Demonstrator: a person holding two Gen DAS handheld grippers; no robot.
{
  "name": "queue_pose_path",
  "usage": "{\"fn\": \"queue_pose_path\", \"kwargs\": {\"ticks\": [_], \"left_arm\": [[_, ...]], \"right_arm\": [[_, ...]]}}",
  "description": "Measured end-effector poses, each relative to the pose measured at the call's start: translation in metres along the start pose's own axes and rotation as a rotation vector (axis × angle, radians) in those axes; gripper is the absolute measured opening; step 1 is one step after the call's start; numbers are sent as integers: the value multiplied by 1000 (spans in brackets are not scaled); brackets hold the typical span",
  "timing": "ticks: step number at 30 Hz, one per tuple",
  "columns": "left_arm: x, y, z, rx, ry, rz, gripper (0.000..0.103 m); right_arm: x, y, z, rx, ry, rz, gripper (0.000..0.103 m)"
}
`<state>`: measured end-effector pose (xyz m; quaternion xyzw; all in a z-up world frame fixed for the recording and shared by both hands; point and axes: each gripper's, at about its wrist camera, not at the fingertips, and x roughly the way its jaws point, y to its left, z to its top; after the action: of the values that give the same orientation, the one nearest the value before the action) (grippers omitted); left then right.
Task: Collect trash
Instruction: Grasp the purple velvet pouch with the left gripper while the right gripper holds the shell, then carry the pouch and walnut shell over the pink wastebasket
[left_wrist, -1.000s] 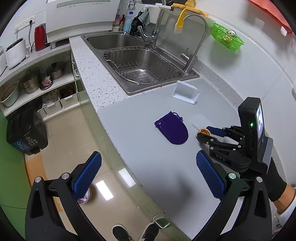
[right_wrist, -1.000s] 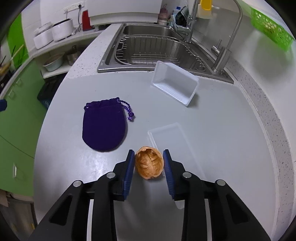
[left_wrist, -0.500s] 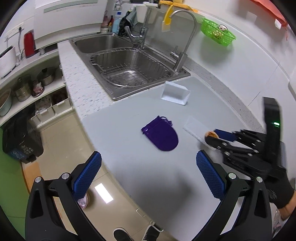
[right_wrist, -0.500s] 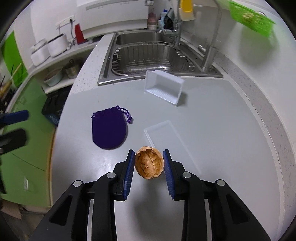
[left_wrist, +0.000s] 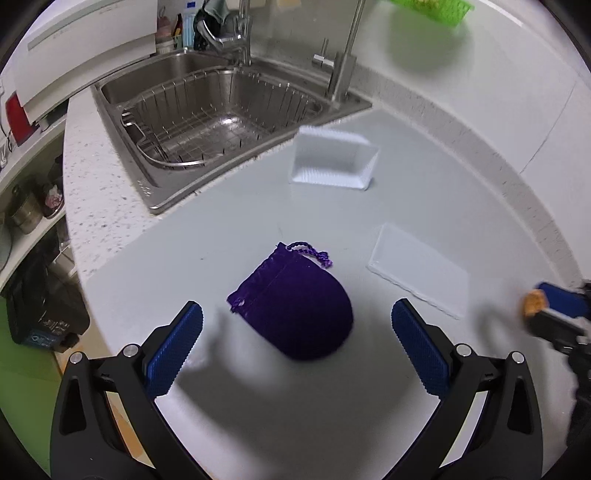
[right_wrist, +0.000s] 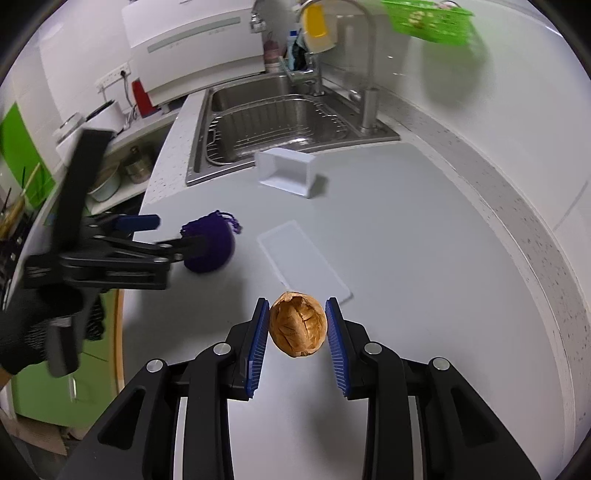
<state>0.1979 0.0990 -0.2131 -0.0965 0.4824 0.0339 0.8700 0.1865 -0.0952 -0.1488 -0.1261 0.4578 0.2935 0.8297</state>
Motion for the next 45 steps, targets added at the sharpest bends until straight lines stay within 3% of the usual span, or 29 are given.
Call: {"fn": "queue_pose_path", "kwargs": {"ticks": [3, 4, 8, 11, 13, 15, 20, 25, 31, 39, 45], "left_arm": [[15, 0, 1, 5, 11, 23, 99], [19, -1, 0, 8, 17, 29, 91], [20, -7, -5, 44, -6, 97, 77], [15, -1, -6, 14, -18, 130, 51], [11, 5, -6, 7, -17, 127, 24], [10, 6, -4, 9, 0, 90, 12], [3, 6, -4, -24, 10, 24, 9], [-29, 7, -4, -30, -24, -19, 9], [-83, 32, -16, -54, -66, -11, 9], [-162, 128, -80, -181, -118, 106, 9], [-184, 210, -148, -340, -97, 193, 9]], "right_arm": [[-3, -8, -3, 19, -4, 2, 31], [-3, -10, -4, 23, -4, 3, 31], [-4, -15, -4, 30, -6, 6, 31], [-3, -14, -3, 27, -11, 11, 31], [-3, -12, -2, 23, -13, 15, 31], [-3, -9, -2, 16, -13, 18, 31], [-8, 0, 3, -1, -25, 27, 31], [-18, 13, 14, -18, -52, 43, 31], [-27, 53, 32, -72, -88, 87, 31], [-9, 162, 60, -211, -101, 239, 31], [37, 266, 57, -334, -35, 355, 31]]}}
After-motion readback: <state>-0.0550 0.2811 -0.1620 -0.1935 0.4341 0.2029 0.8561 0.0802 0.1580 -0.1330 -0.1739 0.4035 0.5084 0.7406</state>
